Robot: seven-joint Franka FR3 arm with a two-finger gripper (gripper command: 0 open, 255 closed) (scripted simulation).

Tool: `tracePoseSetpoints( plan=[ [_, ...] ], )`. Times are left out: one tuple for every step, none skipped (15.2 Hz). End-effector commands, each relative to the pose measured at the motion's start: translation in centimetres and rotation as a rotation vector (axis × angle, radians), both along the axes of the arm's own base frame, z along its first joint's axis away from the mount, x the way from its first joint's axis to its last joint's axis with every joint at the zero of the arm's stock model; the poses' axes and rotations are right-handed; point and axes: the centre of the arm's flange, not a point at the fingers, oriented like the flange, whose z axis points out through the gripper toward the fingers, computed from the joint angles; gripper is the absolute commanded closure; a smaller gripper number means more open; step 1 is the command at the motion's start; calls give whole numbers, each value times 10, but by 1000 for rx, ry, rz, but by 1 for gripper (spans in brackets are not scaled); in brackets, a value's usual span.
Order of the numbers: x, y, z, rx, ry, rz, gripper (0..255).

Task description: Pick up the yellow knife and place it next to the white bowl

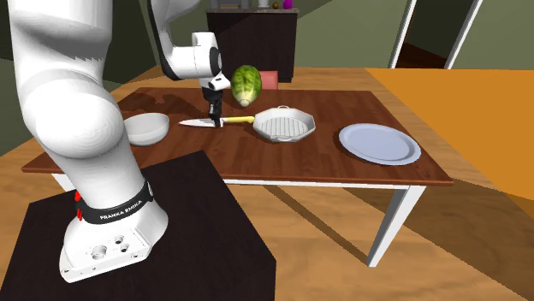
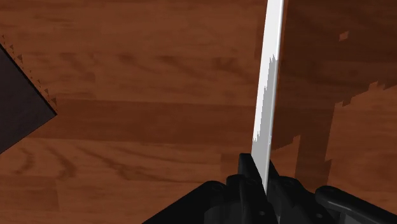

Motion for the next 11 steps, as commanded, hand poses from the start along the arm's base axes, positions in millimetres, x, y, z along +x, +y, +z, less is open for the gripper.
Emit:
tracePoseSetpoints(
  plan=[
    [0, 0, -2, 0, 0, 0, 255],
    [0, 0, -2, 0, 0, 0, 255],
    [0, 0, -2, 0, 0, 0, 255],
    [0, 0, -2, 0, 0, 0, 255],
    [0, 0, -2, 0, 0, 0, 255],
    [0, 0, -2, 0, 0, 0, 255],
    [0, 0, -2, 0, 0, 0, 0],
    [0, 0, -2, 0, 0, 0, 0],
    [0, 0, -2, 0, 0, 0, 0],
    [0, 0, -2, 0, 0, 0, 0],
    [0, 0, -2, 0, 0, 0, 0]
  ],
)
